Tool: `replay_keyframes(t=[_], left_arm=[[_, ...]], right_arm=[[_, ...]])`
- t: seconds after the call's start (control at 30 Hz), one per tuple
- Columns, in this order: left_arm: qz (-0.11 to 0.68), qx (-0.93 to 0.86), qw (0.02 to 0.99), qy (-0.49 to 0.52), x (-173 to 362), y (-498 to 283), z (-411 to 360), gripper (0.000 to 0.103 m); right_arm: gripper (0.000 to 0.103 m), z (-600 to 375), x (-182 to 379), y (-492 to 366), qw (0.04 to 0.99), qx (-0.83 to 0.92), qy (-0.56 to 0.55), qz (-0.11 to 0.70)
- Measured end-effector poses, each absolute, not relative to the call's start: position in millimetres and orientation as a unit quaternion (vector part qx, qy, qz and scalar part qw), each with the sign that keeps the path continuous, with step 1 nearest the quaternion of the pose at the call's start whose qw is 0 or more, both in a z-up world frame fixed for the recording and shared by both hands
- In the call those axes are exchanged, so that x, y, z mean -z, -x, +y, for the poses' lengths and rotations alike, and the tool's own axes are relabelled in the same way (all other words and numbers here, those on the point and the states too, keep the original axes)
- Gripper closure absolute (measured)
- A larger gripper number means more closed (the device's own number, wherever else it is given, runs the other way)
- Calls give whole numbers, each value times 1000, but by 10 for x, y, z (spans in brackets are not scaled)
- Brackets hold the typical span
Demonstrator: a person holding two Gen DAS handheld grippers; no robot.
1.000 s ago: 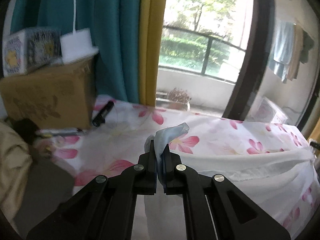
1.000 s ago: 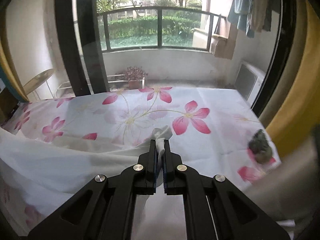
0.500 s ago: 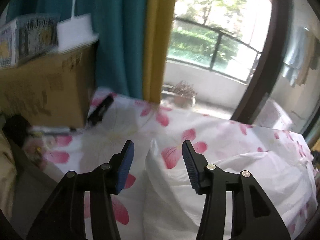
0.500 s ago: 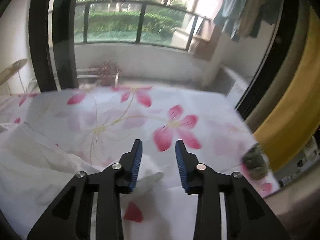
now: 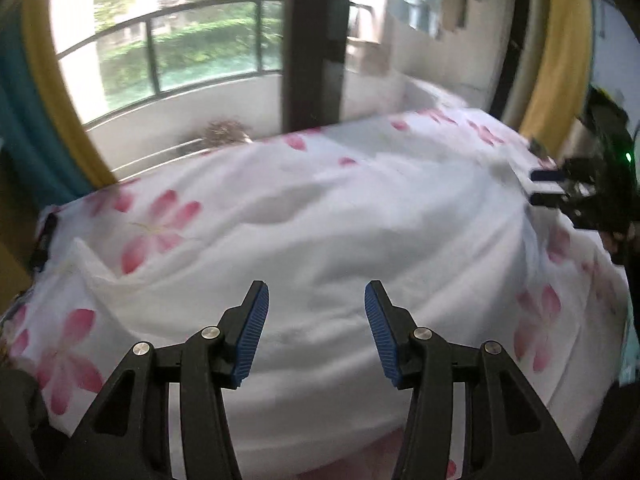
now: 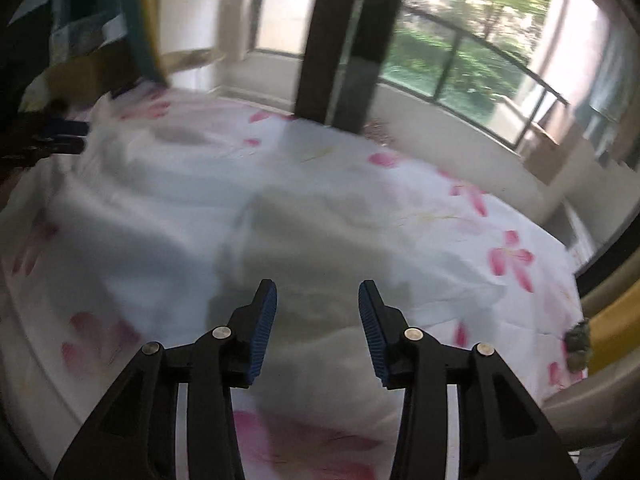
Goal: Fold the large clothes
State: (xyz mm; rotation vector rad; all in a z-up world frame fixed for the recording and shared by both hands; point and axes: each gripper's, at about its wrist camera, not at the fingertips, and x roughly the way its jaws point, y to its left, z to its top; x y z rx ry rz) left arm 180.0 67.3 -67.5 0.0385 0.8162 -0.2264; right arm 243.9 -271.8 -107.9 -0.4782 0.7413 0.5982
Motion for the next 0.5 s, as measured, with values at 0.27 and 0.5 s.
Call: replay_keyframes(t=[0.27,0.5], left_arm=[[433,137,889,-61,814,-1843,517,51],[435,130,888,-76,795,-1960,498,51]], right_arm=[[63,-2501,1154,-2415,846,-307,271,342],[102,-2416,1003,-2560,846,-327,256,334]])
